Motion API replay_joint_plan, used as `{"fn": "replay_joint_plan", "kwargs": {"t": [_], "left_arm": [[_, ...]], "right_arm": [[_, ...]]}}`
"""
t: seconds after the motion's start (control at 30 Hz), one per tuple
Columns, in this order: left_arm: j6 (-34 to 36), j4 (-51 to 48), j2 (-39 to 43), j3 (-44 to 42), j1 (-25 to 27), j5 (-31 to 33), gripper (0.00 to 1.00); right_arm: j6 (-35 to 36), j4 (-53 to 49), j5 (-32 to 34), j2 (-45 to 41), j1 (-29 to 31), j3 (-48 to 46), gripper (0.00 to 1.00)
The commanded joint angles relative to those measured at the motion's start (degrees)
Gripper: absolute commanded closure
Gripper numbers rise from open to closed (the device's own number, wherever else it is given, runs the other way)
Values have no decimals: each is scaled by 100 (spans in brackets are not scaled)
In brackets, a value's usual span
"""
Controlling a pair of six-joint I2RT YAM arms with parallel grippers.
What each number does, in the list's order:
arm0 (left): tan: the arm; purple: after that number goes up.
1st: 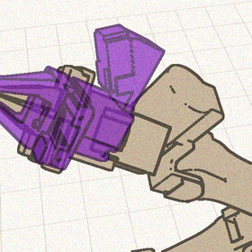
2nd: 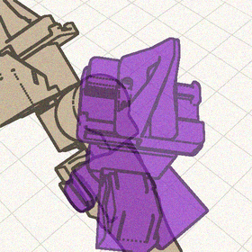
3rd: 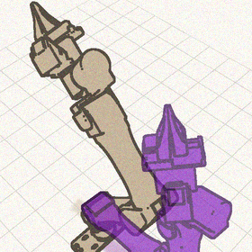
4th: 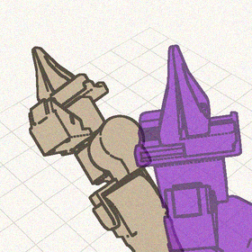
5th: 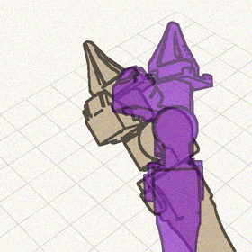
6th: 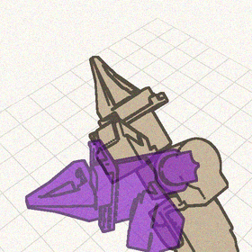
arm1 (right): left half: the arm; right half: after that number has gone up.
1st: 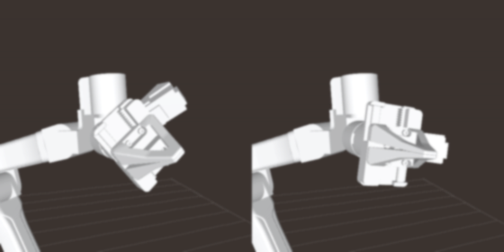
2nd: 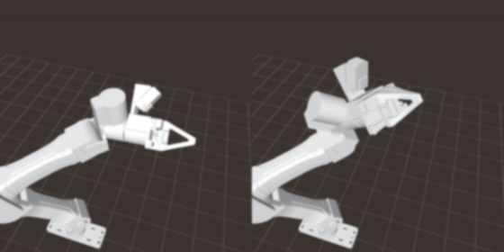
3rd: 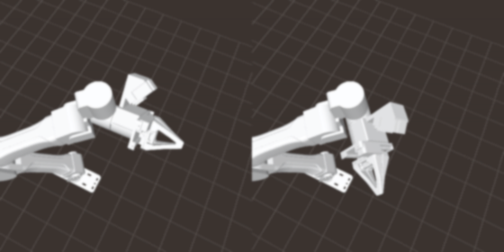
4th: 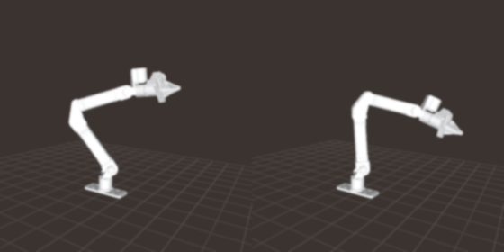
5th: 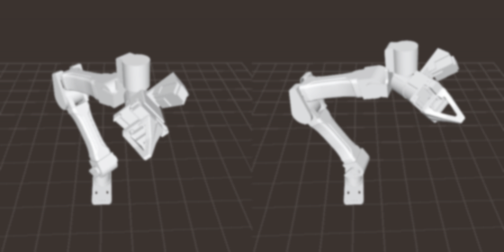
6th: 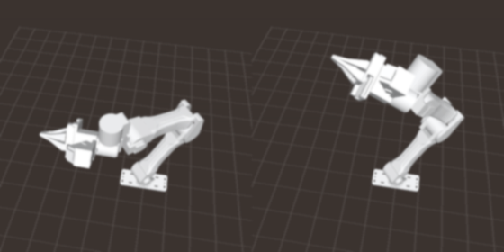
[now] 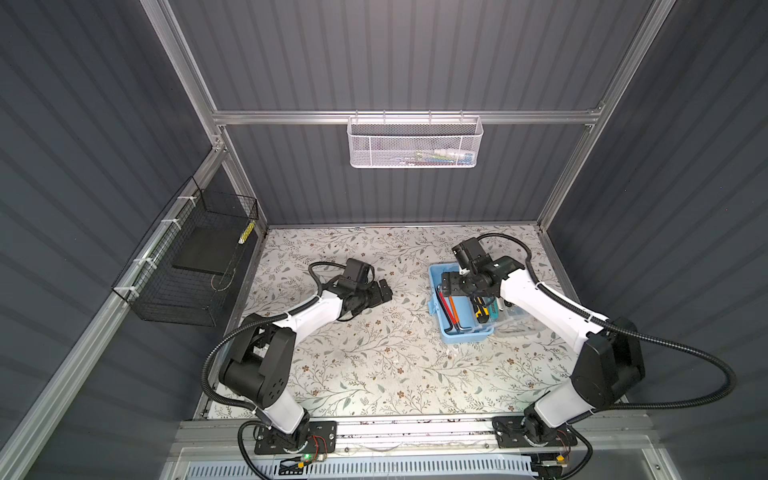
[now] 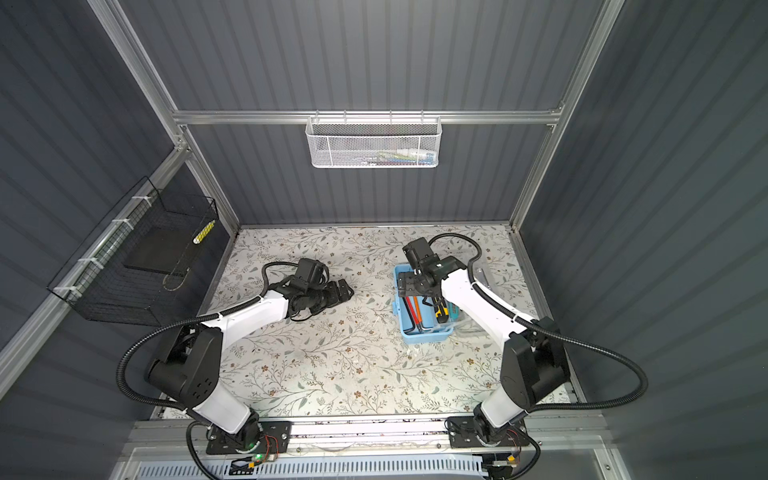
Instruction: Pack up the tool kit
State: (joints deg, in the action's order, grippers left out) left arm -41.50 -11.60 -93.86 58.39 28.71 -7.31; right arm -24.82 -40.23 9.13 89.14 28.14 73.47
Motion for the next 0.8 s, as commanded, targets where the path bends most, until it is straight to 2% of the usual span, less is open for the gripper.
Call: {"fn": "replay_joint_plan", "kwargs": {"t": [0.0, 0.43, 0.63, 0.77], "left_arm": [[179, -160, -105, 208, 67, -94, 3], [478, -356, -316, 563, 341, -60, 7], [541, -383, -378, 670, 520, 27, 1], [572, -448, -445, 777, 570, 46, 0]], "right_arm": [[25, 55, -228, -71, -202, -233, 4], [221, 39, -241, -723, -637, -540, 1], [433, -90, -132, -963, -999, -645, 1], [597, -67, -226, -1087, -1333, -776, 1]]}}
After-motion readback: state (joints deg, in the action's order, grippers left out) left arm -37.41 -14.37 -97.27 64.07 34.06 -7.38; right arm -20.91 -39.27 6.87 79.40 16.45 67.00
